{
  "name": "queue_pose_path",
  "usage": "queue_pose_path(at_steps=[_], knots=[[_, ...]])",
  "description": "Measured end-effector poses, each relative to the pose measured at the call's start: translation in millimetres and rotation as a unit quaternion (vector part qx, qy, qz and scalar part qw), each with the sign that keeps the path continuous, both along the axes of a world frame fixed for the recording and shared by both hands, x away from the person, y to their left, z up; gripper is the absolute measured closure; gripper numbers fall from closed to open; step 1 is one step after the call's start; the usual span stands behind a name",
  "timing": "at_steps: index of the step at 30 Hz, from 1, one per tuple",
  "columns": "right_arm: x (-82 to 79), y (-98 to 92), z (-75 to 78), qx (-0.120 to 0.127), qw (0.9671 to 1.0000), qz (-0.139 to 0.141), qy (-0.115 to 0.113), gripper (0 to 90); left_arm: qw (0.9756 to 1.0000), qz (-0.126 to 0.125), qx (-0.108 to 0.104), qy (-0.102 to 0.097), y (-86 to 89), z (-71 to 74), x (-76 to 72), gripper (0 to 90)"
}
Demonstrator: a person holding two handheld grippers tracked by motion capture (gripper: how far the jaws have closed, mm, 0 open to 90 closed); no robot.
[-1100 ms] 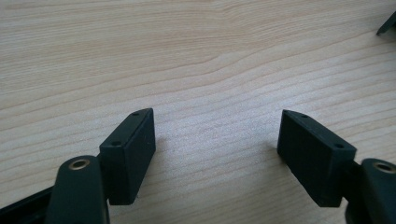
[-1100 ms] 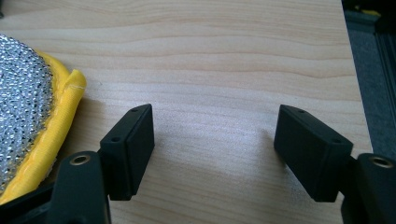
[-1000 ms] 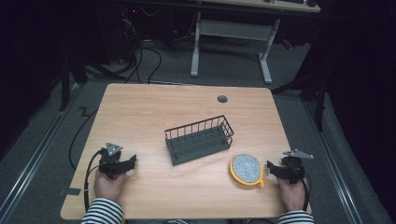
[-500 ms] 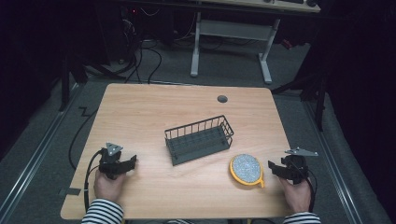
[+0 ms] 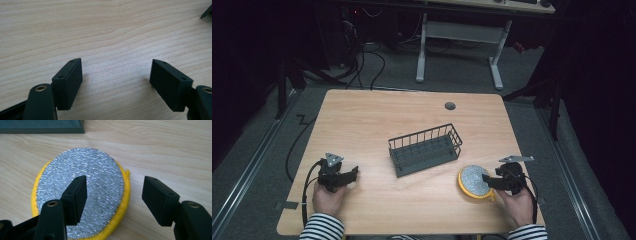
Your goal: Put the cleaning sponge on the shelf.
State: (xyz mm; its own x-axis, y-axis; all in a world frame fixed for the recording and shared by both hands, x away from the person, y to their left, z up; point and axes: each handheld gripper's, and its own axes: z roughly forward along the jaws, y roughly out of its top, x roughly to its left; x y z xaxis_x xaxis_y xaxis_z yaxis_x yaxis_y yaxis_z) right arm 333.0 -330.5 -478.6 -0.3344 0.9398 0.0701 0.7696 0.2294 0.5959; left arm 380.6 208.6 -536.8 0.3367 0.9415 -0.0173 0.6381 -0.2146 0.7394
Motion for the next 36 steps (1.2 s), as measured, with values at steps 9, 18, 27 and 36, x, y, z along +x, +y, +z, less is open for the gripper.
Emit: queue_pose_path(at_steps=[9, 18, 27, 36], knots=[[13.5, 13.8, -4.7, 0.003, 0.9994, 0.015, 0.031, 33.9, 1.0, -0.001, -0.001, 0.001, 0.2, 0.1, 0.0, 26.6], [20.3, 13.2, -10.7, 0.01, 0.9983, 0.005, 0.056, 31.5, 1.0, -0.002, 0.0, -0.001, -0.4, -0.1, 0.0, 26.6], [34.3, 7.4, -19.9, 0.036, 0.9934, -0.008, 0.109, 24.2, 1.0, -0.002, 0.002, -0.001, -0.6, -0.1, 0.0, 26.6], [38.6, 4.5, -20.4, 0.066, 0.989, 0.022, 0.131, 47.7, 1.0, -0.002, 0.0, -0.001, -0.4, -0.1, 0.0, 26.4]])
